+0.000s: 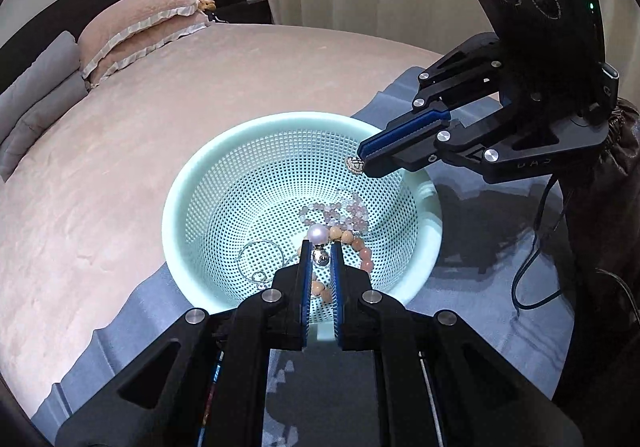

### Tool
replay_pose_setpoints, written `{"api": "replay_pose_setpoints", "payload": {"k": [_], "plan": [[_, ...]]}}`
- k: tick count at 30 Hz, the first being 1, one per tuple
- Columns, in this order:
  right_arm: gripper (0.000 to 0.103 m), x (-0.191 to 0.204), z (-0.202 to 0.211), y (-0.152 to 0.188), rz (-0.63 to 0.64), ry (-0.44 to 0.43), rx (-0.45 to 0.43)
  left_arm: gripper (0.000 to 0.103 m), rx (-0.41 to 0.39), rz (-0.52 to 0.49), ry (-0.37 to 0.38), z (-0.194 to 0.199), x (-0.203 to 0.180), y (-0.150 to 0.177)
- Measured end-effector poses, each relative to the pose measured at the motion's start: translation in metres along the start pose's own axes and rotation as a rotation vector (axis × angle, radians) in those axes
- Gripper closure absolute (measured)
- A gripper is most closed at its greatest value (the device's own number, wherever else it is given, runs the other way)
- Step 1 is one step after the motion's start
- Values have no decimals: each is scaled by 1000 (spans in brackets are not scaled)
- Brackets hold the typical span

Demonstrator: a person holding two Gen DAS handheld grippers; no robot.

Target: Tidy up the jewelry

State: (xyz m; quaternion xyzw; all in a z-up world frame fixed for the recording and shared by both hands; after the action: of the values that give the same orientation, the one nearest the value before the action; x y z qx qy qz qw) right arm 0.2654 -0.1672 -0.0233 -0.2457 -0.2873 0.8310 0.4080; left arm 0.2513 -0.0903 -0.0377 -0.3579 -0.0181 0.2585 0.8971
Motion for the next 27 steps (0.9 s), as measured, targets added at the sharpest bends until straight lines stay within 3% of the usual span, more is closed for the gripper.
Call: {"api": "replay_pose_setpoints", "payload": {"k": [7, 8, 9, 10, 13, 16, 17, 20, 27], "plan": [[93, -17, -17, 4, -62, 37, 6, 93, 10, 16, -48, -5, 7, 1], [84, -21, -18, 4, -75, 58, 6, 91, 10, 13, -60, -4, 7, 1], [76, -25, -18, 5, -95, 75, 8, 78, 9, 13, -75, -2, 6, 1], [63, -28, -17, 6, -114, 87, 6, 55, 5, 14, -94, 1, 7, 2], [50, -36, -9, 3, -155, 116, -19, 32, -25, 32, -128, 15, 8, -1], [23, -37, 5, 1, -170, 189, -42, 10, -70, 60, -201, 35, 5, -1], [17, -36, 10, 0, -168, 209, -54, 9, -88, 71, -226, 43, 3, 0], [16, -31, 27, -2, -167, 235, -72, 6, -143, 96, -283, 67, -7, 5], [14, -11, 62, 4, -177, 259, -94, 6, -150, 123, -373, 95, -37, 27]]}}
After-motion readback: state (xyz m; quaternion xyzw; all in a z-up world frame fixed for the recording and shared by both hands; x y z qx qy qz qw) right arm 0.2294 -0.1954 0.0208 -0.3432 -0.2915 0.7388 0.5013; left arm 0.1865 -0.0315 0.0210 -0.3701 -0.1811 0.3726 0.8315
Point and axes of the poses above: each gripper's, at about its wrist camera, not at the fingertips, and z roughly against the way its jaws point, x to its left, y to its underside, the point moved 6 cm from there along -z, roughly the way its jaws point, and after that the axes turned 14 degrees about y, right-handed, at the moved point
